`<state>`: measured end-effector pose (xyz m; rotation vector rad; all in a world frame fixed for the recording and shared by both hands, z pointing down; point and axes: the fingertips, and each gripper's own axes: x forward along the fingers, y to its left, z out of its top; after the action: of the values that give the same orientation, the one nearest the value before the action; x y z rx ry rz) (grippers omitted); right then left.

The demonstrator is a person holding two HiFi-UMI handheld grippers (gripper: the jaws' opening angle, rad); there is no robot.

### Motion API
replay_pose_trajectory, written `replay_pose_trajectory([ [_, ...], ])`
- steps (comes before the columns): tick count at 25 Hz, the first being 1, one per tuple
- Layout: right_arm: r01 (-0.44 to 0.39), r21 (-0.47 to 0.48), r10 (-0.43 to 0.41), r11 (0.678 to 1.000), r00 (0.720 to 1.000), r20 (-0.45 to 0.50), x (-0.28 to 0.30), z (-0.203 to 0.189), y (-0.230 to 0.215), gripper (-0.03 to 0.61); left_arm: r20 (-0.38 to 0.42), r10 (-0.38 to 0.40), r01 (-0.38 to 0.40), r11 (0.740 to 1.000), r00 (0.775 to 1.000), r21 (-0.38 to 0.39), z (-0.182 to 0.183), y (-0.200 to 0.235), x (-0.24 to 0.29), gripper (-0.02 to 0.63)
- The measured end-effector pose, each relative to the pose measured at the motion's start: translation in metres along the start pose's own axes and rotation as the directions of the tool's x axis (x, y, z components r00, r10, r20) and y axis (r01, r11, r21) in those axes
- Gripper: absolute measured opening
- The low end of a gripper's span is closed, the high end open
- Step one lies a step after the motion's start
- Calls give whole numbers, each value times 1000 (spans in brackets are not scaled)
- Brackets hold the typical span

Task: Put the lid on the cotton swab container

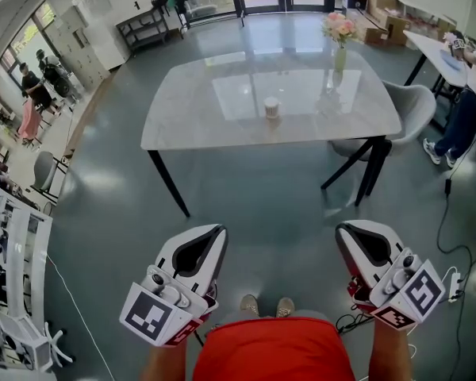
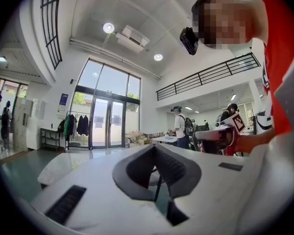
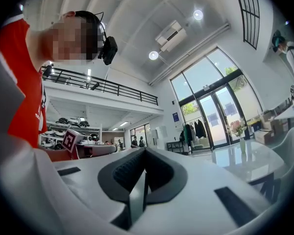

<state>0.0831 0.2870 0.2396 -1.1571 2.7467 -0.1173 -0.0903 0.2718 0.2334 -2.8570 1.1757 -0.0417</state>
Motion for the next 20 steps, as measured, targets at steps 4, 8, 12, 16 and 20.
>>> replay_pose_trajectory([
  [4, -21, -1, 21, 1000, 1000, 1, -2, -2, -15, 18, -1, 9, -9, 1000, 1000, 9, -5, -5, 17, 11],
  [8, -31, 5, 31, 1000, 1000, 0, -2, -1, -26, 18, -9, 15, -15, 1000, 1000, 1, -9, -5, 31, 11],
  [12, -35, 5, 35, 999, 999, -1, 11, -1, -38, 18, -3, 14, -14, 1000, 1000, 1, -10, 6, 44, 11],
  [16, -34, -2, 33, 999, 999, -3, 29, -4, -58, 18, 9, 17, -17, 1000, 1000, -1, -15, 26, 66, 11],
  [20, -17, -10, 17, 1000, 1000, -13, 55, -4, -82, 18, 17, 7, -7, 1000, 1000, 0, -19, 55, 91, 11],
])
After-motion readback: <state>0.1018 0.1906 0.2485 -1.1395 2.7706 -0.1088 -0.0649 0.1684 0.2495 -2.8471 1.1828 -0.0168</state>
